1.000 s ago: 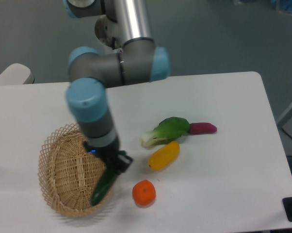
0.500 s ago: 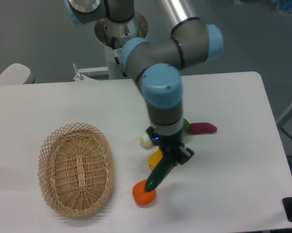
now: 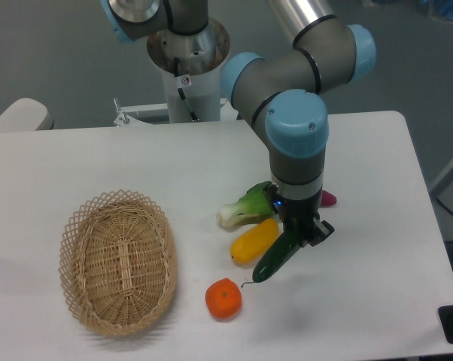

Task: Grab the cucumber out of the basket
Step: 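Carry the hanging cucumber over beside the yellow squash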

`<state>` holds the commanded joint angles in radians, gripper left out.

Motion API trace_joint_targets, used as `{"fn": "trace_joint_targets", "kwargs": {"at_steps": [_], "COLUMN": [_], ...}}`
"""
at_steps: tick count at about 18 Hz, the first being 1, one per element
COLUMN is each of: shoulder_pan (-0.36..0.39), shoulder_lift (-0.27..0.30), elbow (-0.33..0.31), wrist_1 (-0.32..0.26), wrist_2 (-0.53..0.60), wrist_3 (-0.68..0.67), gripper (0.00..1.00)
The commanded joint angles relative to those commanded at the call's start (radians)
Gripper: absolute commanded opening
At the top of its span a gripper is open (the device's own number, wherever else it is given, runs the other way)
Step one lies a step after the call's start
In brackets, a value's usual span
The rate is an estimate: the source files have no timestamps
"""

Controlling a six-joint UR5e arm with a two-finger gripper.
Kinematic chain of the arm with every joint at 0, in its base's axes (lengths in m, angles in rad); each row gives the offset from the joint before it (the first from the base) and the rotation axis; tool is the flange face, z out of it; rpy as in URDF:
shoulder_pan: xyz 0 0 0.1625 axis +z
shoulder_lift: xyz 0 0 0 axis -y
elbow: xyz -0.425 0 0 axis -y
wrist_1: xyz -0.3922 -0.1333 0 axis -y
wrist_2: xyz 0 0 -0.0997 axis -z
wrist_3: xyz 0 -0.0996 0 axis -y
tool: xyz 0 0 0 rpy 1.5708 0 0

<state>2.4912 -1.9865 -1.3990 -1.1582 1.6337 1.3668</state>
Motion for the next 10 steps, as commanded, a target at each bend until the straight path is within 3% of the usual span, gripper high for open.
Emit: {"fn": "trace_joint_targets", "kwargs": {"at_steps": [10], "shoulder_pan": [0.0], "shoulder_lift": [-0.002], "elbow": [-0.003], "wrist_1": [0.0], "wrist_2": [0.0], "wrist_3": [0.015], "gripper": [0.32]}}
